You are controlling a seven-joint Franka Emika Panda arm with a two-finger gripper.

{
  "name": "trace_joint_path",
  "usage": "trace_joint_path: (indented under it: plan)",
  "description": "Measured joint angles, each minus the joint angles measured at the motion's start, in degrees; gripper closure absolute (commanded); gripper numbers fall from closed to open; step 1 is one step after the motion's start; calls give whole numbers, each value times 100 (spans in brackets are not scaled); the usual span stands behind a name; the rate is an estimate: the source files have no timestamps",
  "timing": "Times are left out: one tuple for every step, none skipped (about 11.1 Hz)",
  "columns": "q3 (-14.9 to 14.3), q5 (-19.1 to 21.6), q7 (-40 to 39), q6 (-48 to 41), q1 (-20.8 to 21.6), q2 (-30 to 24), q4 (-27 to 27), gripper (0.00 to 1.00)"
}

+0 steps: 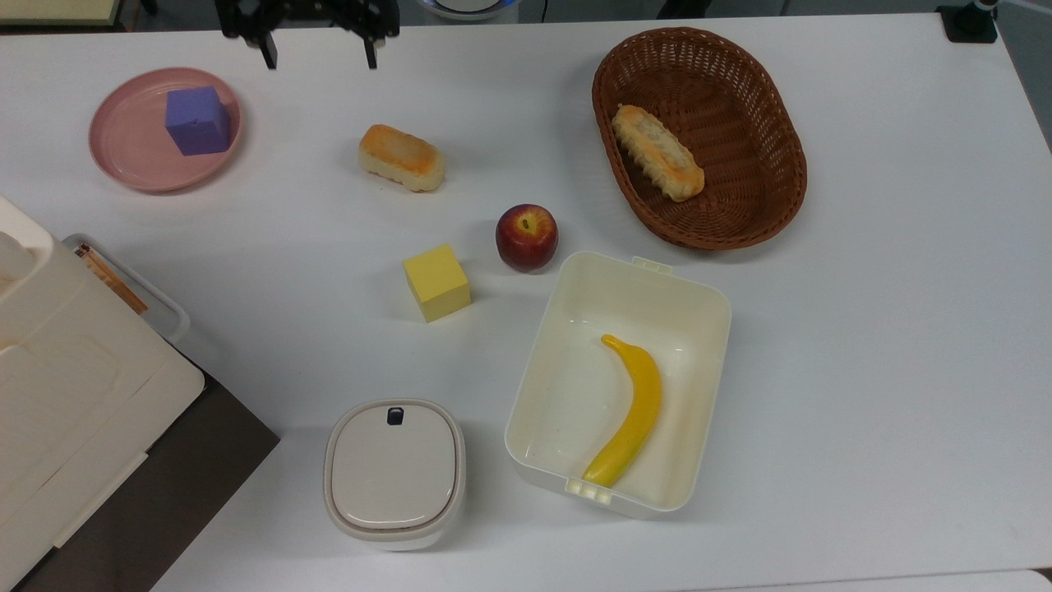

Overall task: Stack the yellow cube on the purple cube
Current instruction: 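Move the open gripper toward the yellow cube beside the apple, then lower the gripper over the yellow cube and close on it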

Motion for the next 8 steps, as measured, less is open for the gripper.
trace_joint_path:
  plan:
    - [2, 0, -18, 4, 0, 122, -20, 0]
    - [19, 3, -19, 30, 2, 282, -28, 0]
    - [49, 8, -19, 109, 22, 454, -33, 0]
    - [72, 13, -19, 269, 76, 623, -37, 0]
    - [86, 18, -19, 499, 156, 780, -41, 0]
    - [94, 20, -19, 792, 262, 944, -45, 0]
    - [99, 21, -18, 1058, 369, 1119, -51, 0]
    - [103, 21, -18, 1247, 462, 1304, -55, 0]
